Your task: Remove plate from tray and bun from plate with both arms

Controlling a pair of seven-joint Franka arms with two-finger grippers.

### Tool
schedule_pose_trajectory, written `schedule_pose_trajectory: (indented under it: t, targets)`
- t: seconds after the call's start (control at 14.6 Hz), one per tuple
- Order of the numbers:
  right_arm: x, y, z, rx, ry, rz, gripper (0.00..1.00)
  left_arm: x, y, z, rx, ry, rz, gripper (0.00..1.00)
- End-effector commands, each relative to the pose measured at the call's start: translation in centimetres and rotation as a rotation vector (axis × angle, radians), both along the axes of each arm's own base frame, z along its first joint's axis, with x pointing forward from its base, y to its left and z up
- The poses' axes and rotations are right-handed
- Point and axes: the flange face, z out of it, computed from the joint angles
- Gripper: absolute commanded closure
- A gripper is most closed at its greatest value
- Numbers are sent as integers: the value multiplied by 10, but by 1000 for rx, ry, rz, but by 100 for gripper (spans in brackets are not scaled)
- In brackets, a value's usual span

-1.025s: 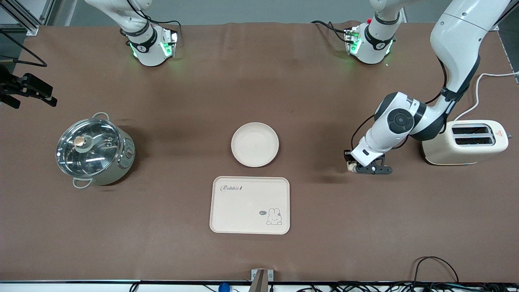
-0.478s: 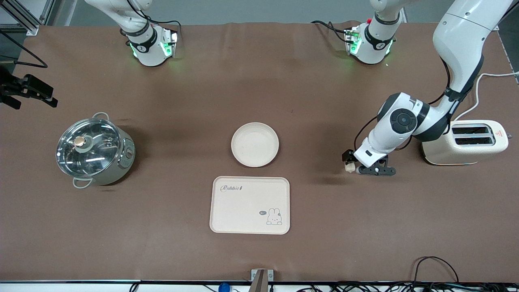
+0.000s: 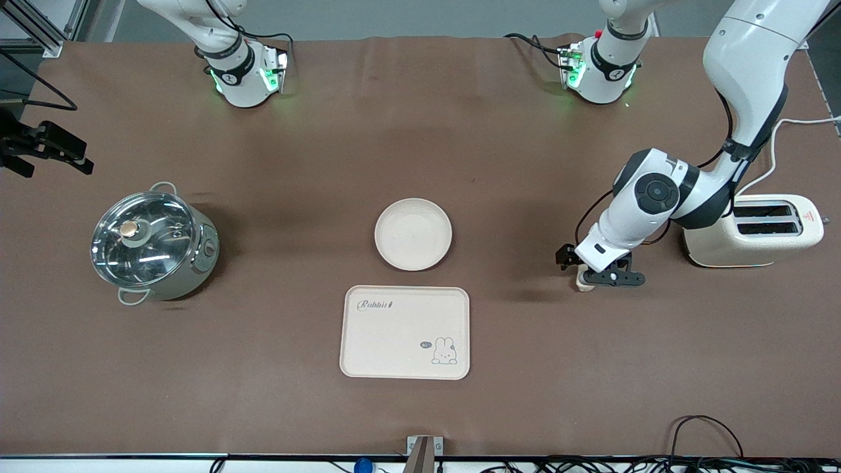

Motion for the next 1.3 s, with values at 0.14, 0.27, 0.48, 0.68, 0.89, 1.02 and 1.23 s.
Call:
schedule_pose_trajectory:
  t: [0.14,0.27,0.48,0.68,0.89,1.02,1.23]
  targets:
    - [1,1,2,-14,-4,-1,0,5,-31,102,117,-99,-32,0]
    - [1,1,2,-12,-4,-1,0,2,-51,172,110,-57,-5,0]
    - [2,1,2,-11,-6,-1,0,2,-33,260,88,17,5,0]
    - [2,1,2,-9,-6,0,0,-10,35,334,-8,50,89,0]
    - [2,1,2,-8,-8,0,0,-30,73,393,-43,20,156,0]
    - [2,1,2,-8,-8,0,0,-53,72,396,-41,25,140,0]
    - [2,1,2,-6,-8,0,0,-59,69,402,-10,-22,81,0]
